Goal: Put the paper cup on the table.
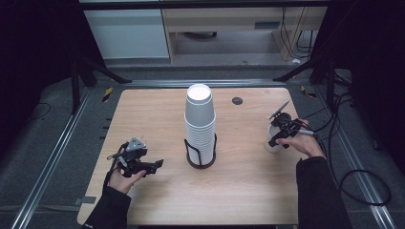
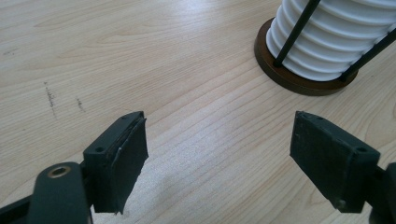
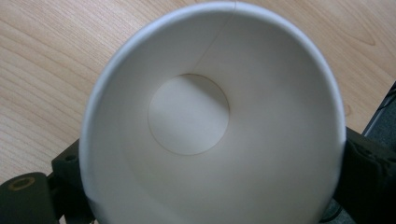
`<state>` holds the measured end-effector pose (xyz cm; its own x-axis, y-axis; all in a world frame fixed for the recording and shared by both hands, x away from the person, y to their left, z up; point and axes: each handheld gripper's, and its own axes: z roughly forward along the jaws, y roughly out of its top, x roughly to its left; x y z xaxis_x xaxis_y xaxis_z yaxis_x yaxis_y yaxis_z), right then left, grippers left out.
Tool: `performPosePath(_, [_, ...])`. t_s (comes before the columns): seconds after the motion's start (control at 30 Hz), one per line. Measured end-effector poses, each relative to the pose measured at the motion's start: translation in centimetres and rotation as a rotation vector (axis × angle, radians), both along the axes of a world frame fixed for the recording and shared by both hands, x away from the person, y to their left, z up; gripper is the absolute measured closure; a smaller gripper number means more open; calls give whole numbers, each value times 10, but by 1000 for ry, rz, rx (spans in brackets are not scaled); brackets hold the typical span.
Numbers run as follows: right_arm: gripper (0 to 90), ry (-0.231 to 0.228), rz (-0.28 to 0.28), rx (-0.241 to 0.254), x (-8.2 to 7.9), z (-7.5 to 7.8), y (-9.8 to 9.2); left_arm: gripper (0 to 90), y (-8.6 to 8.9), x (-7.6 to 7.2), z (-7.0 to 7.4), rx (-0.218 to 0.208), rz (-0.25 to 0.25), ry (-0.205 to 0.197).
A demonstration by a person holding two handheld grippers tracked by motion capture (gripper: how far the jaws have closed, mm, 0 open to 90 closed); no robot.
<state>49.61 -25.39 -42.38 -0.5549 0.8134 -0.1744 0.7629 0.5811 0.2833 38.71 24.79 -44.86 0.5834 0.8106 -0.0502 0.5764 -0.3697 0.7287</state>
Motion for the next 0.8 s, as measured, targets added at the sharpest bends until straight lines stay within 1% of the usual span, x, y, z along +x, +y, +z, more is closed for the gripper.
performPosePath(0.1, [74, 2, -7, -1, 1, 0, 1, 183, 0, 0, 0, 1, -4, 4])
performPosePath(0.27, [65, 15, 0, 8, 1, -1, 1, 182, -1, 0, -1, 2, -5, 3])
performPosePath(0.33, [62, 8, 6, 9, 1, -2, 1, 182, 0, 0, 0, 1, -5, 3])
performPosePath(0.4, [54, 8, 6, 19, 2, -3, 1, 182, 0, 0, 0, 0, -5, 3])
performPosePath(0.43, [44, 12, -5, 30, 1, -3, 2, 181, 0, 0, 0, -1, -5, 3])
performPosePath(0.5, [27, 9, -9, 47, 1, -3, 2, 181, 0, 0, 0, -3, -3, 2])
performPosePath(0.6, [15, -10, -7, 79, -1, 1, 1, 180, 1, 0, 0, -4, -2, -1])
performPosePath(0.7, [11, -52, -15, 117, -4, 9, 0, 179, 2, 0, 1, -6, -2, -2])
performPosePath(0.8, [12, -96, -19, 144, -10, 18, 0, 179, 2, 0, 2, -5, -1, -3])
